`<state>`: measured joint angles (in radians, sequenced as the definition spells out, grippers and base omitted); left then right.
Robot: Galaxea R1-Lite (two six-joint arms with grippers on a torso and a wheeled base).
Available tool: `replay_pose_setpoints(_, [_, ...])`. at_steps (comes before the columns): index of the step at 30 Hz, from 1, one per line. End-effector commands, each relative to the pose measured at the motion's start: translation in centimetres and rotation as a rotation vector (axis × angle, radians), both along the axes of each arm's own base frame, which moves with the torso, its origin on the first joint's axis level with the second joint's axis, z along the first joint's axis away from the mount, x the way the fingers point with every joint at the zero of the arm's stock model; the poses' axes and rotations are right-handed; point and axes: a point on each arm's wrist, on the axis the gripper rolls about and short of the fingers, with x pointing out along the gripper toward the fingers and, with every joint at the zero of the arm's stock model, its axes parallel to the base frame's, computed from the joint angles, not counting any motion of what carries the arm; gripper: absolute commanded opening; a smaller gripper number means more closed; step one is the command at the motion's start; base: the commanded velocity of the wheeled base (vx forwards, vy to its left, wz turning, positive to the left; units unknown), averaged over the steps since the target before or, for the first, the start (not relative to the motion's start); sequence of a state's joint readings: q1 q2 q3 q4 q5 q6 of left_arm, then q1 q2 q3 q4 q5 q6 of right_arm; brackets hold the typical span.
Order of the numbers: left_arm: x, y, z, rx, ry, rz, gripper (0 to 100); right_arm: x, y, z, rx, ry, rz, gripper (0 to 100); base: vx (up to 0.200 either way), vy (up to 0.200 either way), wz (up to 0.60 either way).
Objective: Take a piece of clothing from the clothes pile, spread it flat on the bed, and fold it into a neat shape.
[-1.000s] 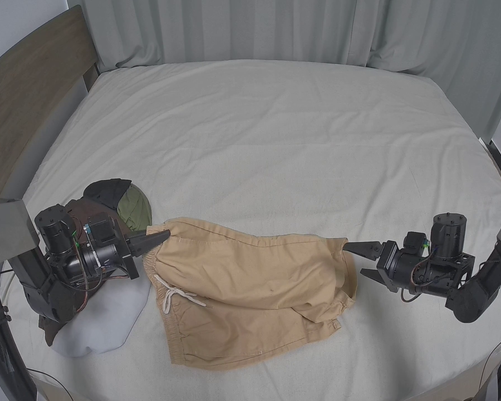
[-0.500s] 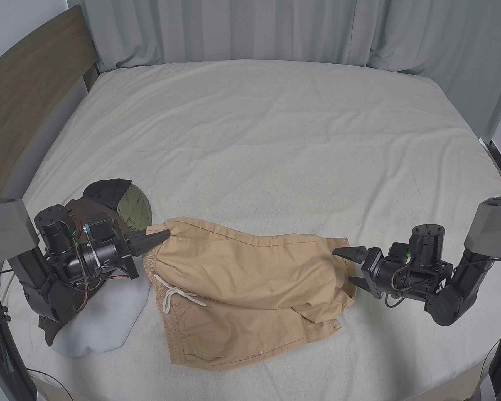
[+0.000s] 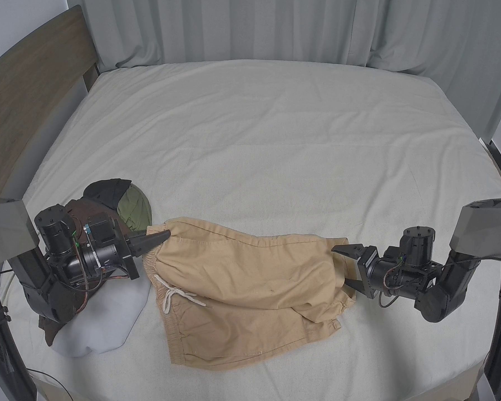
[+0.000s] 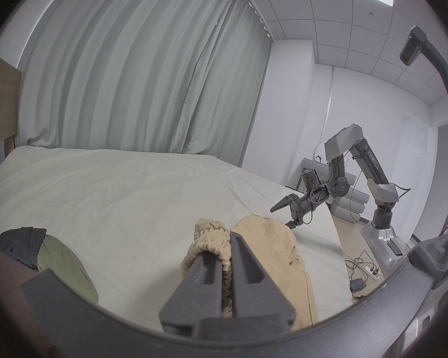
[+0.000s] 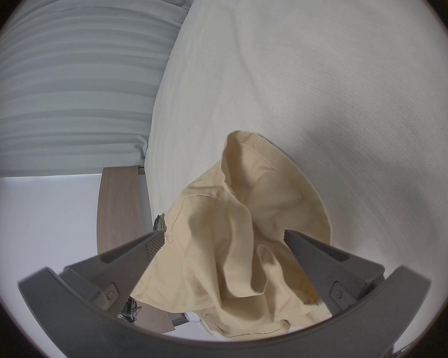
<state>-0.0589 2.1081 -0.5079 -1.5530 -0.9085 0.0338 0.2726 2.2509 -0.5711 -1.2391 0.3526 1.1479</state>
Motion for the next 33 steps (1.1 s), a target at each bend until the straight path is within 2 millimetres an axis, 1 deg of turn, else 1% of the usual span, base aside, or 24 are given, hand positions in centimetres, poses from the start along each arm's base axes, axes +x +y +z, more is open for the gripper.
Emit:
replay_pose_setpoints(1, [0.0, 0.0, 0.0, 0.000, 0.000, 0.000, 0, 0.3, -0.1, -0.4, -0.001, 0.006, -0.004, 100, 0.000, 0.000, 0.00])
replay_pose_setpoints(4, [0.0, 0.0, 0.0, 0.000, 0.000, 0.000, 0, 0.7, 0.0, -0.5, 0.016, 0.008, -0.014, 100, 0.000, 0.000, 0.00])
replay_pose_setpoints(5, [0.0, 0.0, 0.0, 0.000, 0.000, 0.000, 0, 0.7, 0.0, -0.5, 0.016, 0.008, -0.014, 0, 0.000, 0.000, 0.00])
replay_pose_setpoints(16, [0.0, -0.1, 0.1, 0.000, -0.003, -0.002, 0, 1.0, 0.1, -0.7, 0.021, 0.014, -0.015, 0, 0.000, 0.000, 0.00])
replay_pose_setpoints(21, [0.0, -0.1, -0.1, 0.000, 0.002, -0.002, 0, 0.9, -0.2, -0.8, 0.019, 0.018, -0.024, 0, 0.000, 0.000, 0.00])
replay_pose_setpoints(22, [0.0, -0.1, 0.0, 0.000, 0.000, -0.002, 0, 0.7, -1.1, -0.5, 0.018, 0.014, -0.039, 0, 0.000, 0.000, 0.00])
replay_pose_setpoints(24, [0.0, 0.0, 0.0, 0.000, 0.000, 0.000, 0, 0.2, -1.9, 0.0, 0.021, -0.004, -0.038, 0, 0.000, 0.000, 0.00])
replay_pose_setpoints(25, [0.0, 0.0, 0.0, 0.000, 0.000, 0.000, 0, -0.2, -2.3, 0.5, 0.028, -0.039, -0.014, 0, 0.000, 0.000, 0.00])
replay_pose_setpoints(28, [0.0, -0.1, -0.1, 0.000, 0.002, -0.002, 0, -1.4, -3.5, 1.1, 0.051, -0.100, 0.045, 0, 0.000, 0.000, 0.00])
replay_pose_setpoints(31, [0.0, 0.0, -0.1, 0.000, 0.002, 0.001, 0, -2.1, -4.2, 1.5, 0.062, -0.151, 0.060, 0, 0.000, 0.000, 0.00])
replay_pose_setpoints(33, [0.1, 0.1, -0.1, 0.000, 0.000, 0.004, 0, -2.3, -4.2, 1.6, 0.062, -0.162, 0.064, 0, 0.000, 0.000, 0.00])
